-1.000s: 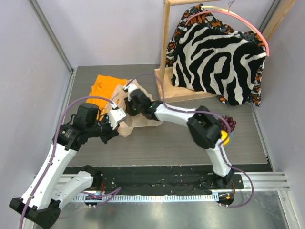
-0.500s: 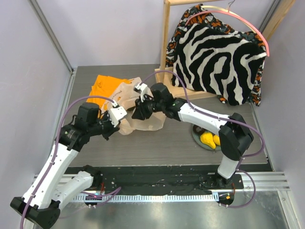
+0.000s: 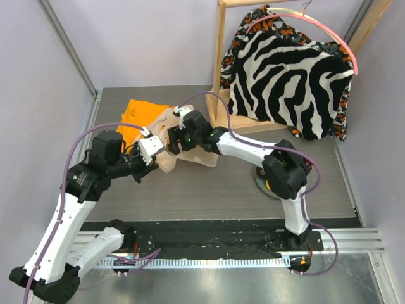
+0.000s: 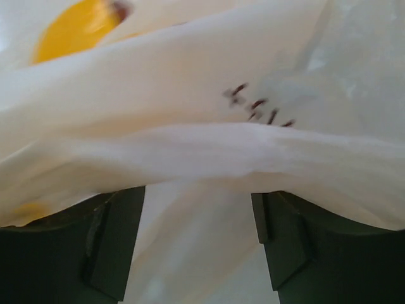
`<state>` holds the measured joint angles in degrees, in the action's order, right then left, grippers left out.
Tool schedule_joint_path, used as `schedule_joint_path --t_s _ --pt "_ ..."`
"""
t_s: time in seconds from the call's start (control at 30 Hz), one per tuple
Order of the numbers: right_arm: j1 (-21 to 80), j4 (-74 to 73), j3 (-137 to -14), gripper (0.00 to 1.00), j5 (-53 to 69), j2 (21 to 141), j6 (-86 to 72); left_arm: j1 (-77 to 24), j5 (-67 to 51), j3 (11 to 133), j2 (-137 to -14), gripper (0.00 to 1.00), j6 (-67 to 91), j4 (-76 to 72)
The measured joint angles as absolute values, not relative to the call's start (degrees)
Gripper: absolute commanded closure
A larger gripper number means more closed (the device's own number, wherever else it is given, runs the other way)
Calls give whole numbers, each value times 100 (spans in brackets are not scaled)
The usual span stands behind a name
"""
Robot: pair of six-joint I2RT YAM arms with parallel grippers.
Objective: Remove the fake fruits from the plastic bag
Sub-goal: Take out the fake fruit from the plastic bag.
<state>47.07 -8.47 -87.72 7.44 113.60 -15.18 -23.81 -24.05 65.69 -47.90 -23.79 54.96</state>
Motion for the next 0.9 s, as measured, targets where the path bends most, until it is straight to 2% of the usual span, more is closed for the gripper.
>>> schedule_joint_path --t_s 0.33,0.67,0.83,0.87,0.9 --pt "4847 -827 -9773 21 -104 12438 -2239 -2381 -2974 6805 -4899 100 -2115 6053" --pt "5610 -773 -10565 19 -1153 13216 -1837 -2436 -3376 6639 -4895 100 -1791 6143" --pt "5896 -718 -10770 26 -1533 13605 -1503 -2482 -3422 6606 -4893 100 -1686 6154" --pt "5929 -696 -10772 29 -1588 13684 -1396 -2484 -3422 6602 -4886 100 -1671 6154" --pt "5946 -696 -10772 38 -1623 13743 -1297 -2484 -3420 6589 -4875 100 -1662 6152"
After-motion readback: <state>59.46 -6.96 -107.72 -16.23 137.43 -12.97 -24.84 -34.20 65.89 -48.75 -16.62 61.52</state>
